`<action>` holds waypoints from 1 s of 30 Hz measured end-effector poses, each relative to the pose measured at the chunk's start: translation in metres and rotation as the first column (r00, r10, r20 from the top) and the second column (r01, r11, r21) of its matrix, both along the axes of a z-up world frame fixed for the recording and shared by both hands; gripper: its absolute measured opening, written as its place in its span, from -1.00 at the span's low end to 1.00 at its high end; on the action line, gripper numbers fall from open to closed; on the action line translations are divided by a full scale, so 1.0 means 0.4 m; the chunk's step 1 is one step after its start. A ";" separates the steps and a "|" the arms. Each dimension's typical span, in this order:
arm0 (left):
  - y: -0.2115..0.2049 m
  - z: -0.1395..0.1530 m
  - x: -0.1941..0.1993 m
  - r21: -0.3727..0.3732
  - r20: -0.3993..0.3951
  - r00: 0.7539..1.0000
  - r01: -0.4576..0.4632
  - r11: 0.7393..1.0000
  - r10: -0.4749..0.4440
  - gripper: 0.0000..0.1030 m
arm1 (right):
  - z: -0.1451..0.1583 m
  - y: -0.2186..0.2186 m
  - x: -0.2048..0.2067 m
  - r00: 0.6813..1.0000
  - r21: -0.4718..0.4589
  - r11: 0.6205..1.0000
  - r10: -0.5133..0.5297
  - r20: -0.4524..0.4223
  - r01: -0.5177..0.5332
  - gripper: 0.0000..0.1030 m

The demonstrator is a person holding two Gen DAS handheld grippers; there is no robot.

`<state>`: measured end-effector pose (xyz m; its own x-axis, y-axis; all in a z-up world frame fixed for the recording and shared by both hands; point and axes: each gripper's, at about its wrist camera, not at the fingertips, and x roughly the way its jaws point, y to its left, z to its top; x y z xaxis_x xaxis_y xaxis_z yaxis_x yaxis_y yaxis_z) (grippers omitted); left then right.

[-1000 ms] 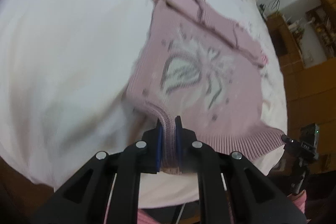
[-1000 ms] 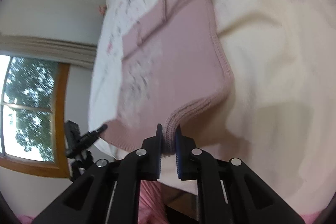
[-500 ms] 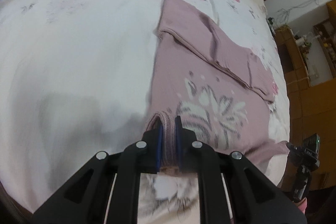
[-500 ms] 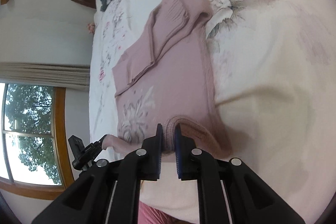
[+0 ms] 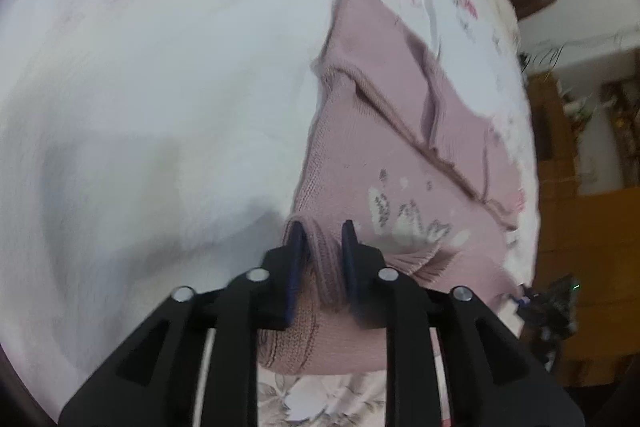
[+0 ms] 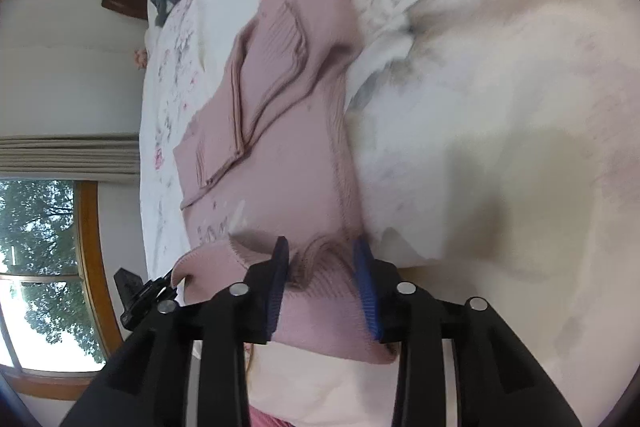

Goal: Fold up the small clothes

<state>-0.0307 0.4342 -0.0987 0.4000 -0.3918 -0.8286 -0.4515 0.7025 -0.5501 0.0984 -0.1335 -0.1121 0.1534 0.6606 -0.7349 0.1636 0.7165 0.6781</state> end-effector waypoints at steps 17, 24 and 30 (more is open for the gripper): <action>-0.103 0.045 0.062 0.319 0.020 0.955 0.274 0.907 -0.295 0.07 | 0.068 0.187 0.010 0.917 -0.332 0.900 0.355 0.181 -0.282 -0.13; -0.160 0.001 0.120 0.401 -0.049 0.922 0.370 0.838 -0.384 0.03 | 0.014 0.243 0.046 0.891 -0.426 0.840 0.431 0.146 -0.336 -0.12; -0.181 0.015 0.118 0.452 -0.053 0.913 0.382 0.806 -0.404 -0.75 | 0.007 0.252 0.037 0.876 -0.417 0.832 0.460 0.146 -0.367 -0.92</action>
<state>0.0166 0.3620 -0.0927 0.3317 -0.1180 -0.9360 -0.0668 0.9867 -0.1481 0.1132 -0.0328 -0.1092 0.1217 0.3911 -0.9123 -0.3319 0.8822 0.3339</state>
